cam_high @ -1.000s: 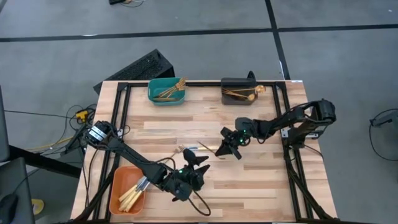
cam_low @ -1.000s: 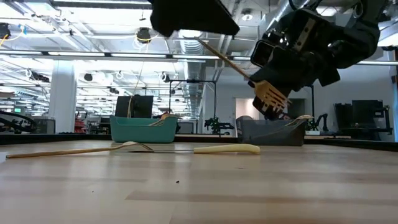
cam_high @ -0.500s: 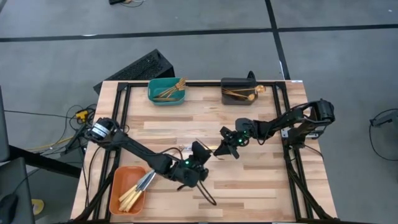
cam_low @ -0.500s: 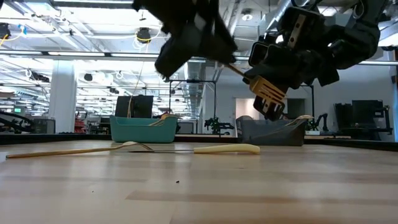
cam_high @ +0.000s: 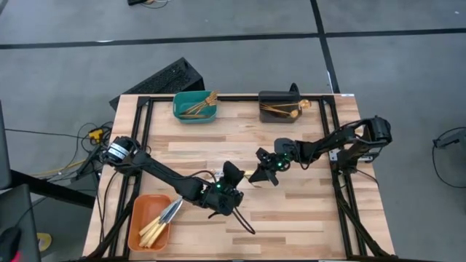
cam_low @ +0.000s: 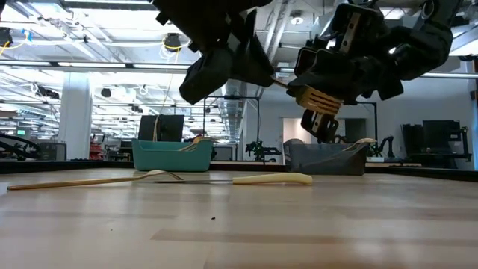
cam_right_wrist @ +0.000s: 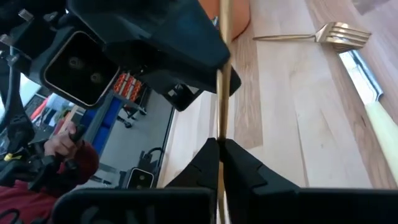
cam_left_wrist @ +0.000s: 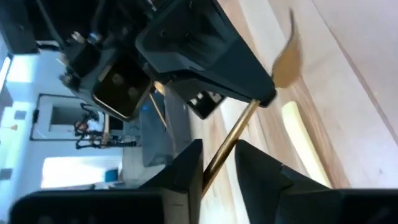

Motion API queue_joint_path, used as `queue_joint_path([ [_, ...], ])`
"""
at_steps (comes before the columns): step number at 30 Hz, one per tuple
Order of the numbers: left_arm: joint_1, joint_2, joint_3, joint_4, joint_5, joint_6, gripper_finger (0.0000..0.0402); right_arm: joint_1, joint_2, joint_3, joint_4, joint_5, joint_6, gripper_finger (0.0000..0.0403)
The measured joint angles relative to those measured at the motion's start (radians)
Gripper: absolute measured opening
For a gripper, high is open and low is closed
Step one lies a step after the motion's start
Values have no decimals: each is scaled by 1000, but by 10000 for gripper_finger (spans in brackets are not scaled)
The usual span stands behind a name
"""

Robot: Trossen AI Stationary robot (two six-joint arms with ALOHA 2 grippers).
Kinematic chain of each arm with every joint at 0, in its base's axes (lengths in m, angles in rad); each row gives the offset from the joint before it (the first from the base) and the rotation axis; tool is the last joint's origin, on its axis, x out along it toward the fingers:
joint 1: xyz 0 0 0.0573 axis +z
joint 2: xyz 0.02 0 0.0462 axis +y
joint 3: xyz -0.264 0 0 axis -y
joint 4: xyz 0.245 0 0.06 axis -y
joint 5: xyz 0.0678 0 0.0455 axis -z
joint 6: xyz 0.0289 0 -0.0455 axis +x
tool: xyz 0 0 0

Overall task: Sort silverware by color (type)
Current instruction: Put the gold fork into the green bin

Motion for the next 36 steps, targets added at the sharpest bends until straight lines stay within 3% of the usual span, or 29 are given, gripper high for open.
queue_joint_path([
  [6,5,1,-2,-44,65,-222,12,0,0,8,5,-9,-8,44],
  [13,-48,1,-2,-151,67,-528,3,1,-10,12,35,6,-164,74],
  [20,-145,-43,-2,-342,63,-903,2,-36,-118,12,73,148,-307,82],
  [25,-232,-140,-1,-497,72,-1357,1,-47,-224,12,11,194,-341,82],
  [28,-279,-227,0,-649,175,-1681,1,-35,-254,12,-56,213,-359,83],
  [31,-338,-296,0,-822,257,-1951,1,-9,-251,12,-105,243,-375,83],
  [36,-477,-325,0,-1115,246,-2348,1,53,-211,10,-134,300,-407,83],
])
